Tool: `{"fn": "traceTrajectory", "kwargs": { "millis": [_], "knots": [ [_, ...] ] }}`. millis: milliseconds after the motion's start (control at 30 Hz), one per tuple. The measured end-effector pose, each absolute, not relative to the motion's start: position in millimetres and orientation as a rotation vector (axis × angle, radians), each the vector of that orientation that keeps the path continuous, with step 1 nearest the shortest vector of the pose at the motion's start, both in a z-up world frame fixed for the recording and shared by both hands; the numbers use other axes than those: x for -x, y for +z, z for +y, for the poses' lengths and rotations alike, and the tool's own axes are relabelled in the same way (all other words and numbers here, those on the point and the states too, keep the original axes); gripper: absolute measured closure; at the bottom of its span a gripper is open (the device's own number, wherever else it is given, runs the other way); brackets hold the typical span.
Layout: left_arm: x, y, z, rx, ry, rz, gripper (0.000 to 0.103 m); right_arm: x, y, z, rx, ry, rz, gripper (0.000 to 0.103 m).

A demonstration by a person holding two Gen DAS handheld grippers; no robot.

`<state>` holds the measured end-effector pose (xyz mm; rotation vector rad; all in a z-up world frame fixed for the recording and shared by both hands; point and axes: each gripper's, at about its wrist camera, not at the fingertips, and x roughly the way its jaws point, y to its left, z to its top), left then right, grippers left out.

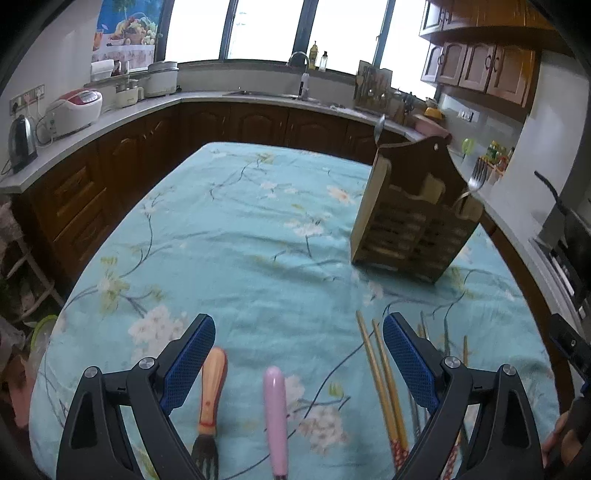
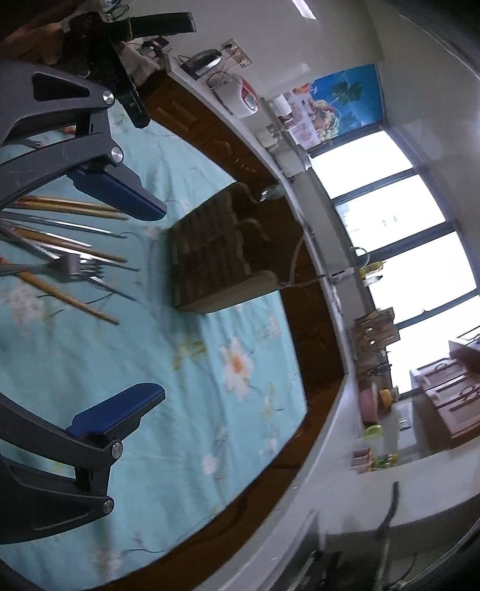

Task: Organize utensils
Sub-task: 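Move both tools back over the remaining utensils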

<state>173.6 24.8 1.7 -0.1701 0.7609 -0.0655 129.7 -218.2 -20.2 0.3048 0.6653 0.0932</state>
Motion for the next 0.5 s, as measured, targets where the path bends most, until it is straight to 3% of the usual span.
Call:
{"fn": "traceTrajectory", "kwargs": {
  "millis": [233, 500],
  "knots": [
    [-175.8, -7.9, 18.1, 0.161, -0.073, 0.801, 0.011, -123.1, -33.1, -211.9, -0.283, 0.081, 0.709, 0.013],
    [-188.1, -16.8, 8.5, 0.142, -0.086, 0.825, 0.017, -128.8, -47.7, -210.4, -0.277, 0.077, 0.776, 0.035]
  ]
}}
